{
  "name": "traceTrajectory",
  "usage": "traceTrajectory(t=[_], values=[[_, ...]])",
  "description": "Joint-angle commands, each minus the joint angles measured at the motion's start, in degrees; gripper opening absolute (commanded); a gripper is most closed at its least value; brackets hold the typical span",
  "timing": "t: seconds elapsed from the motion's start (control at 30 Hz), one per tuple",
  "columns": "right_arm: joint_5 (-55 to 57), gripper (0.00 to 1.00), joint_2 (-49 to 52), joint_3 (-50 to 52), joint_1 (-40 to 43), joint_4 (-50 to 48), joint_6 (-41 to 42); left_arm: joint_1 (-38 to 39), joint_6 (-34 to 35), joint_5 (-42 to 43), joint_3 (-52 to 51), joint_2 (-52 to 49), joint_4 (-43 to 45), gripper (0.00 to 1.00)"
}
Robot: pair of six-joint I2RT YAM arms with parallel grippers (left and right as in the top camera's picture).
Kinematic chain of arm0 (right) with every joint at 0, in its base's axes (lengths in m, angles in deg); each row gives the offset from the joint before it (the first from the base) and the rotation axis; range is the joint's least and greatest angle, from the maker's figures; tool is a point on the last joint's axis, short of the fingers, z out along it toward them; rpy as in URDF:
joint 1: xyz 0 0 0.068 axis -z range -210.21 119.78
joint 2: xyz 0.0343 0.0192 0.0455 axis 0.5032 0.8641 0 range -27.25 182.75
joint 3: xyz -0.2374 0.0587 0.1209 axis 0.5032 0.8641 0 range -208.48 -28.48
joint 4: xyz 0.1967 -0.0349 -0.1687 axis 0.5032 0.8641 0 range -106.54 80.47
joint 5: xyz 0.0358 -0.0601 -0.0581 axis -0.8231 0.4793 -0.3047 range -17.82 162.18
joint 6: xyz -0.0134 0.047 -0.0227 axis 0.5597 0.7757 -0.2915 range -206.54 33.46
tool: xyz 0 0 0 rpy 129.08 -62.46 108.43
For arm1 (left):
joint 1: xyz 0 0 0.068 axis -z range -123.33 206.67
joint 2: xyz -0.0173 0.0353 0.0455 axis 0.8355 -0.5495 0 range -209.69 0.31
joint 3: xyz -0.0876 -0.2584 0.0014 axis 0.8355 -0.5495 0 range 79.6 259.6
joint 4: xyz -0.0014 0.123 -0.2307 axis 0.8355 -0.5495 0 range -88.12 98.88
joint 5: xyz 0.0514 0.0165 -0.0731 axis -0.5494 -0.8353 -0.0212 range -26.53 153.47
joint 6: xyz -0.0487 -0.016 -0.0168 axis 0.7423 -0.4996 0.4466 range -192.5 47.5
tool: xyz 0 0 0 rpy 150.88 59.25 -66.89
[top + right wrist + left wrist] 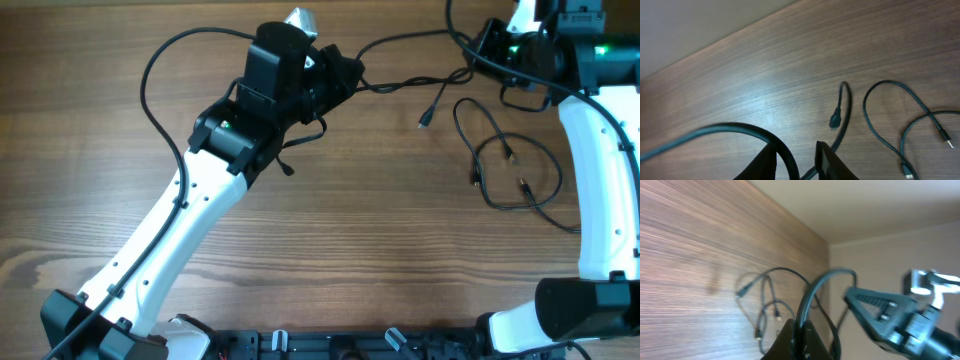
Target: Untangle cables
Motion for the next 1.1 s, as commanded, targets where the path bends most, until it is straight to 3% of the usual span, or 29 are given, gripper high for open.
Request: traceTrajectory(t=[0.0,0.2,0.27,0.37,0.43,0.53,0.6,0.77,0.87,0.97,1.07], values=[[7.65,0.26,0.5,-0.35,4.79,0.22,0.83,-1.03,-5.77,-11.63,0.37,0.44,-3.19,0.04],[4.07,0.25,0.5,-0.37,8.37,0.46,-1.05,-1.01,-5.75,-14.86,0.37,0.44,-7.32,0.04],[-3.67,0.26,0.5,-0.37,8.37,-0.11,-6.47,-1.01,-5.75,-14.16,0.37,0.44,-7.21,0.04],[-17.18,0.45,0.52,-0.35,7.87,-0.79,-14.05,-1.03,-6.62,-9.27,0.37,0.44,-5.6,0.04],[-18.45,0.55,0.52,-0.35,7.58,-0.72,-14.1,-1.03,-11.87,-1.92,0.37,0.44,-1.99,0.04],[-19.02,0.59,0.63,-0.35,6.97,-0.72,-14.19,-1.03,-17.64,9.4,0.37,0.44,3.69,0.04],[-19.52,0.6,1.16,-0.35,6.21,-0.76,-14.51,-1.03,-17.97,15.08,0.37,0.44,6.78,0.04],[-19.63,0.61,3.06,-0.35,3.58,-0.66,-14.67,-1.03,-17.92,21.46,0.37,0.44,11.85,0.04],[-11.78,0.59,4.9,-0.33,3.21,0.5,-7.67,-1.16,-17.94,21.81,0.37,0.57,13.42,0.04],[-1.86,0.38,5.79,-0.35,3.69,2.21,-1.97,-2.36,-17.94,21.79,0.37,1.27,13.57,0.04],[4.04,0.23,5.29,-0.37,6.14,2.49,-0.46,-4.85,-17.92,21.42,0.37,1.75,12.61,0.04]])
